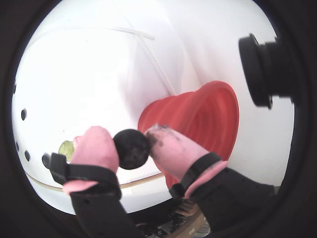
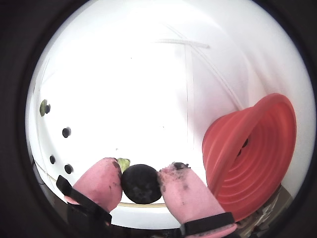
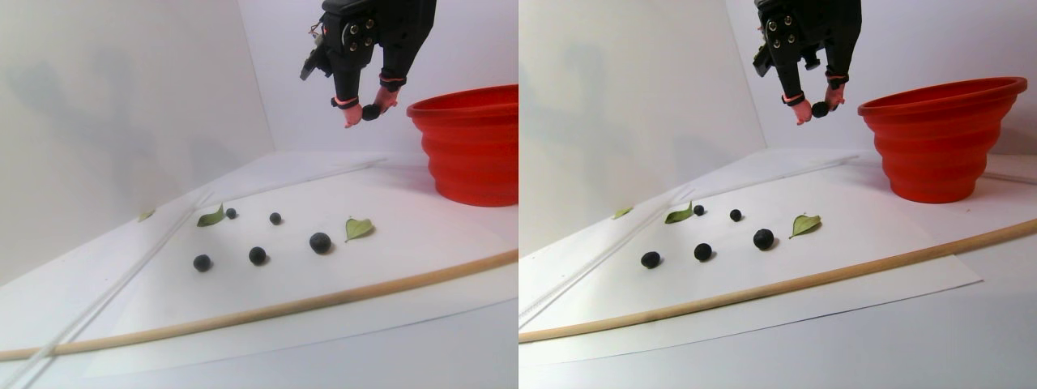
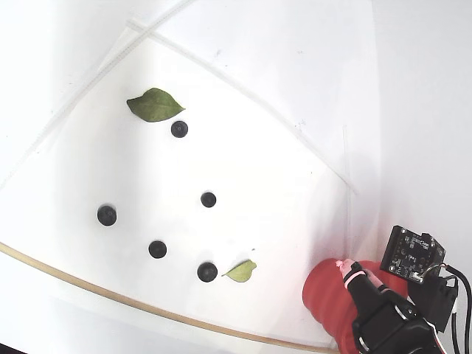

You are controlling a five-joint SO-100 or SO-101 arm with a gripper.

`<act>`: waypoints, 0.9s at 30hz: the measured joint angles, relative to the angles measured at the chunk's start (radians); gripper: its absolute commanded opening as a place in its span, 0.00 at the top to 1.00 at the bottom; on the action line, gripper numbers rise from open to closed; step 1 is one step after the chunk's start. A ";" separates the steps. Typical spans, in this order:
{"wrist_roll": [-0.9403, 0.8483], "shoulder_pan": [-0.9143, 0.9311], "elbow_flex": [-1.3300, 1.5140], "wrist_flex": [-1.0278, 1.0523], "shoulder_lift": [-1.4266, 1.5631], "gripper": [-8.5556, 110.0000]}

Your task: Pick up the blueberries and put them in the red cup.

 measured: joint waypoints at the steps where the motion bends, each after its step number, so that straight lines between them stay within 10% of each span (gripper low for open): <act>1: 0.000 0.005 0.000 0.008 0.000 0.82; 27: -0.055 0.130 0.003 0.127 0.127 0.82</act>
